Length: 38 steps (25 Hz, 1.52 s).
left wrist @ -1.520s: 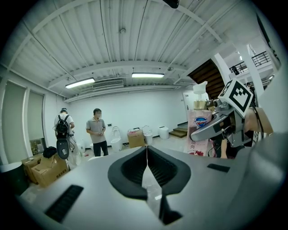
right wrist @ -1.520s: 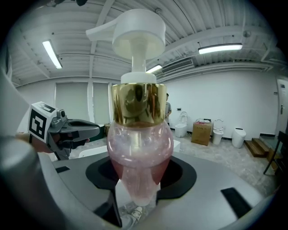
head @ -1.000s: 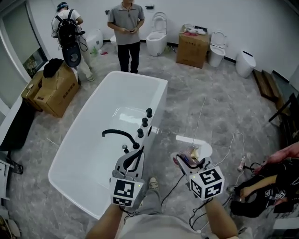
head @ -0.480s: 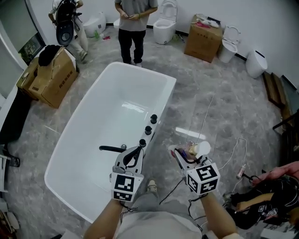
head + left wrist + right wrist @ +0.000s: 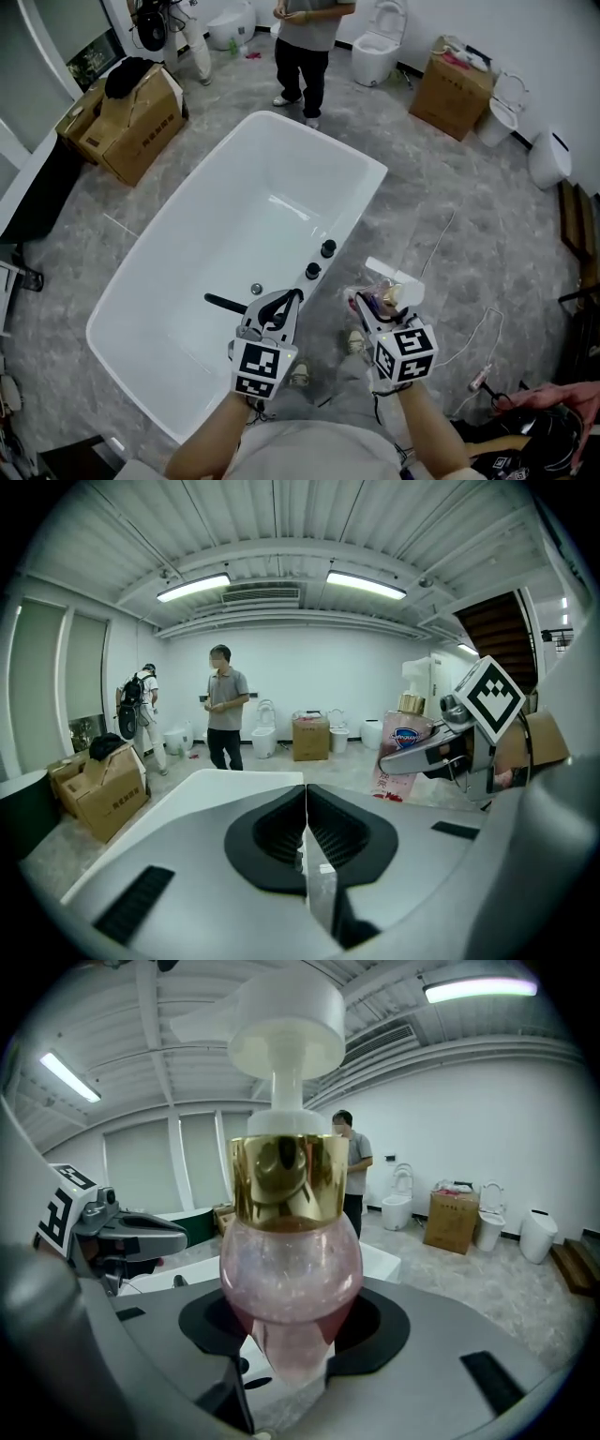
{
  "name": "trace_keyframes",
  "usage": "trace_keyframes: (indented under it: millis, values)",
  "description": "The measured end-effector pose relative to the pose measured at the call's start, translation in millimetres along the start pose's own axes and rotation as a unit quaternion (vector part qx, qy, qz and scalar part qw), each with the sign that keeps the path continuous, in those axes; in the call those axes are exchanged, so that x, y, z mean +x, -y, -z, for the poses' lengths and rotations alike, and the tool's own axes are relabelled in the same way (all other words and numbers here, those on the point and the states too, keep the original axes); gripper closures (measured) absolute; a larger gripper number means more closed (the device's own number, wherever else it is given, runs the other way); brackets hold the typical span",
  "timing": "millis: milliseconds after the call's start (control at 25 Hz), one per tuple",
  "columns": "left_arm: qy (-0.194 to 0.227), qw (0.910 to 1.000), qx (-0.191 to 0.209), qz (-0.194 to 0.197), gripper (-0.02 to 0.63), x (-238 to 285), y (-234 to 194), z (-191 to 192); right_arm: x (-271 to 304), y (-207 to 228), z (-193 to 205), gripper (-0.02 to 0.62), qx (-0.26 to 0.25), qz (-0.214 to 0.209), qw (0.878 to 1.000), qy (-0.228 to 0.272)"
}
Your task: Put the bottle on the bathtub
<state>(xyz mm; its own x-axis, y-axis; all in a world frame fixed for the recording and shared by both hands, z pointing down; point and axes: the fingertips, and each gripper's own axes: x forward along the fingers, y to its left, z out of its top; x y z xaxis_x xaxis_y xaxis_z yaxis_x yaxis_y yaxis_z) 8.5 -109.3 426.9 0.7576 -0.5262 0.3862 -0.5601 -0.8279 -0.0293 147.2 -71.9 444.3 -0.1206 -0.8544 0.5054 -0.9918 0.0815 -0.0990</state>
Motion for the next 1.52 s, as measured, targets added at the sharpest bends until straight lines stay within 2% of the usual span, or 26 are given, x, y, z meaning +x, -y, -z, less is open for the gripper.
trace_keyframes:
  millis: [200,400,680,1080,1520]
  values:
    - [-0.018,0.9982,-0.017,-0.054,0.584,29,-24,4,47,28,-8,0.357,-0.024,-0.035,0.999,-0.008]
    - [-0.036,0.9917,-0.046,-0.115,0.584,58,-42,8,92,60,-12,0.357,-0.042,-0.077,0.996,-0.028]
    - [-0.054,0.9819,-0.075,-0.165,0.584,98,-62,18,156,96,-22,0.357,-0.066,-0.110,0.991,-0.037]
    - [-0.081,0.9759,-0.085,-0.184,0.584,152,-81,54,246,120,-6,0.356,-0.081,-0.132,0.987,-0.042]
    - [-0.110,0.9712,-0.095,-0.188,0.584,194,-101,115,316,124,53,0.354,-0.101,-0.152,0.982,-0.041]
